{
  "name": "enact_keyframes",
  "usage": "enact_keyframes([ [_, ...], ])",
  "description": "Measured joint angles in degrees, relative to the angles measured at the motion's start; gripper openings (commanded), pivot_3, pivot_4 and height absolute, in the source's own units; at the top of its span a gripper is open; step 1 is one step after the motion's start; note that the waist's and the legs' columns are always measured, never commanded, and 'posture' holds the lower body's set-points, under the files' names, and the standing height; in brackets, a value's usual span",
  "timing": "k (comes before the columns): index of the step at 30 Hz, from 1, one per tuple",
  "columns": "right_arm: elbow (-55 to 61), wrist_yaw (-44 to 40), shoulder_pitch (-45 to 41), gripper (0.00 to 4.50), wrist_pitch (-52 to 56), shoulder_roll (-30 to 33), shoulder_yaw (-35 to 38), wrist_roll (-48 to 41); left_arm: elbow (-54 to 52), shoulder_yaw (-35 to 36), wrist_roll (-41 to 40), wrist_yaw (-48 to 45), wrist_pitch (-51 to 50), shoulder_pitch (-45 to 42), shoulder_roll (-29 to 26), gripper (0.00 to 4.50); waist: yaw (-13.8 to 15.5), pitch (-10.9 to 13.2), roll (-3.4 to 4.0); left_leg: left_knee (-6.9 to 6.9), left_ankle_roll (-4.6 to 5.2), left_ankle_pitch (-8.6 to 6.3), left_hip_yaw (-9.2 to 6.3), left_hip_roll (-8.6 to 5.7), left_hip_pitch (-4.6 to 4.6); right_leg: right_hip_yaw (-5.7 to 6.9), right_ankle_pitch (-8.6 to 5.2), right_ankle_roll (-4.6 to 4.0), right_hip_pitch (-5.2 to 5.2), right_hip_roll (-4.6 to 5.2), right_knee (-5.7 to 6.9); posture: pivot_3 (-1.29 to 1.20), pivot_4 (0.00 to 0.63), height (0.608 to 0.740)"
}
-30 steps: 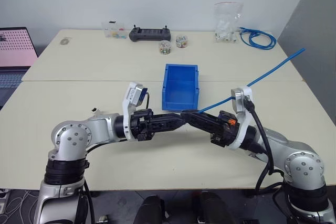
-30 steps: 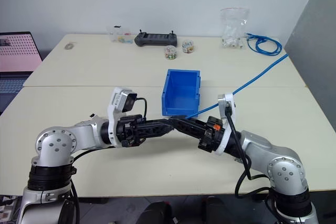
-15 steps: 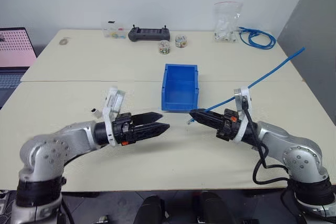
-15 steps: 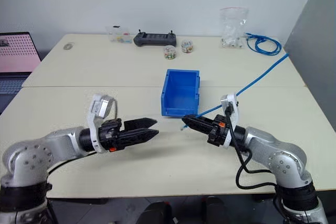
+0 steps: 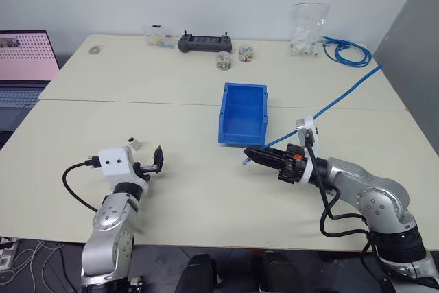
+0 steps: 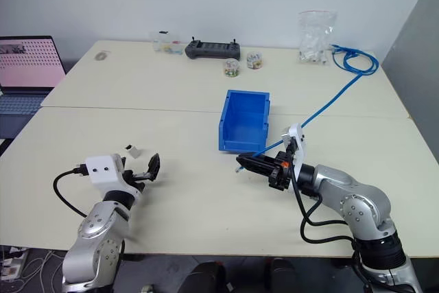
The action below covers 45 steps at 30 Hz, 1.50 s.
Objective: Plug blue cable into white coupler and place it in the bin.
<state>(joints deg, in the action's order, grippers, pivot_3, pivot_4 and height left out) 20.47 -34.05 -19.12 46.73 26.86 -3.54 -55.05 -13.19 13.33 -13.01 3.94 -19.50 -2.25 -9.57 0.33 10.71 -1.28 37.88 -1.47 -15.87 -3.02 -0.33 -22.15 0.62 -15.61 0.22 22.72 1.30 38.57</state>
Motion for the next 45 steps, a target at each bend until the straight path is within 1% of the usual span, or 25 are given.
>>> enact_keyframes([
  [1,-0.4,-0.3,-0.5,0.11,0.0,-0.2,-0.1,0.3,1.9,0.0,1.5,2.8,0.3,-2.2,2.2,4.50,0.1,0.0,-0.01,0.05,0.00,0.00,0.00,-0.02,0.00,0.01,0.01,0.03,-0.02,0.00,0.01,0.00,0.150,0.740],
  [3,-0.5,-0.8,-1.3,0.11,0.1,-0.3,0.0,0.6,4.7,-0.7,3.7,7.1,0.6,-5.0,4.9,4.50,0.1,0.0,-0.06,0.05,0.00,0.00,0.02,-0.02,0.00,-0.01,0.03,0.06,-0.02,-0.02,0.00,0.00,0.150,0.740],
  [9,-0.6,-1.0,-1.5,0.11,0.3,0.1,0.3,1.5,9.6,1.1,7.8,15.4,1.1,-9.6,7.4,4.50,-0.3,0.0,-0.06,0.01,0.00,0.00,0.01,-0.01,-0.01,0.02,0.05,0.03,0.03,-0.02,0.09,0.00,0.150,0.740],
  [18,-0.6,-2.1,-1.8,0.11,1.2,0.4,0.7,1.9,13.4,2.7,9.3,20.2,1.3,-13.4,8.6,4.50,-0.3,0.0,-0.07,0.07,-0.01,0.00,0.02,-0.03,-0.01,0.02,0.07,0.06,0.01,-0.02,0.11,0.00,0.150,0.740],
  [27,-0.6,-2.1,-1.8,0.11,1.5,0.4,1.2,2.0,15.8,4.0,8.9,21.4,1.4,-15.4,8.8,4.50,-0.3,0.0,-0.07,0.06,-0.01,0.01,0.02,-0.03,-0.01,0.02,0.07,0.06,0.02,-0.02,0.13,0.00,0.150,0.740],
  [30,-0.6,-2.1,-1.8,0.11,1.5,0.3,1.2,2.1,15.9,4.3,8.7,21.3,1.4,-15.6,8.9,3.99,-0.3,0.0,-0.07,0.07,-0.02,0.01,0.02,-0.03,-0.01,0.02,0.07,0.06,0.02,-0.02,0.13,0.00,0.150,0.740],
  [32,-0.6,-2.1,-1.8,0.11,1.5,0.3,1.2,2.1,16.2,4.5,8.6,21.2,1.4,-15.9,8.9,3.46,-0.3,0.0,-0.07,0.07,-0.02,0.01,0.01,-0.03,-0.01,0.02,0.07,0.06,0.02,-0.02,0.13,0.00,0.150,0.740],
  [38,-0.6,-2.1,-1.8,0.11,1.6,0.3,1.2,2.1,17.9,4.6,8.8,20.3,2.3,-16.7,8.3,2.27,-0.3,0.0,-0.07,0.06,-0.02,0.01,0.01,-0.03,-0.01,0.02,0.07,0.05,0.02,-0.02,0.14,0.00,0.150,0.740],
  [39,-0.6,-2.1,-1.8,0.11,1.6,0.3,1.2,2.1,18.1,4.7,8.8,20.2,2.4,-16.8,8.1,1.98,-0.3,0.0,-0.07,0.07,-0.02,0.01,0.02,-0.03,0.00,0.02,0.07,0.05,0.02,-0.02,0.15,0.00,0.150,0.740],
  [44,-0.6,-2.1,-1.8,0.11,1.9,0.3,1.2,2.1,18.4,5.0,8.8,20.1,2.4,-16.8,7.5,0.94,-0.3,0.0,-0.07,0.07,-0.02,0.01,0.02,-0.03,0.00,0.02,0.07,0.05,0.02,-0.02,0.15,0.00,0.150,0.740],
  [45,-0.6,-2.1,-1.8,0.11,1.9,0.3,1.2,2.1,18.4,5.0,8.8,20.1,2.4,-16.8,7.5,0.91,-0.3,0.0,-0.07,0.07,-0.02,0.01,0.02,-0.03,0.00,0.01,0.07,0.05,0.02,-0.02,0.15,0.00,0.150,0.740],
])
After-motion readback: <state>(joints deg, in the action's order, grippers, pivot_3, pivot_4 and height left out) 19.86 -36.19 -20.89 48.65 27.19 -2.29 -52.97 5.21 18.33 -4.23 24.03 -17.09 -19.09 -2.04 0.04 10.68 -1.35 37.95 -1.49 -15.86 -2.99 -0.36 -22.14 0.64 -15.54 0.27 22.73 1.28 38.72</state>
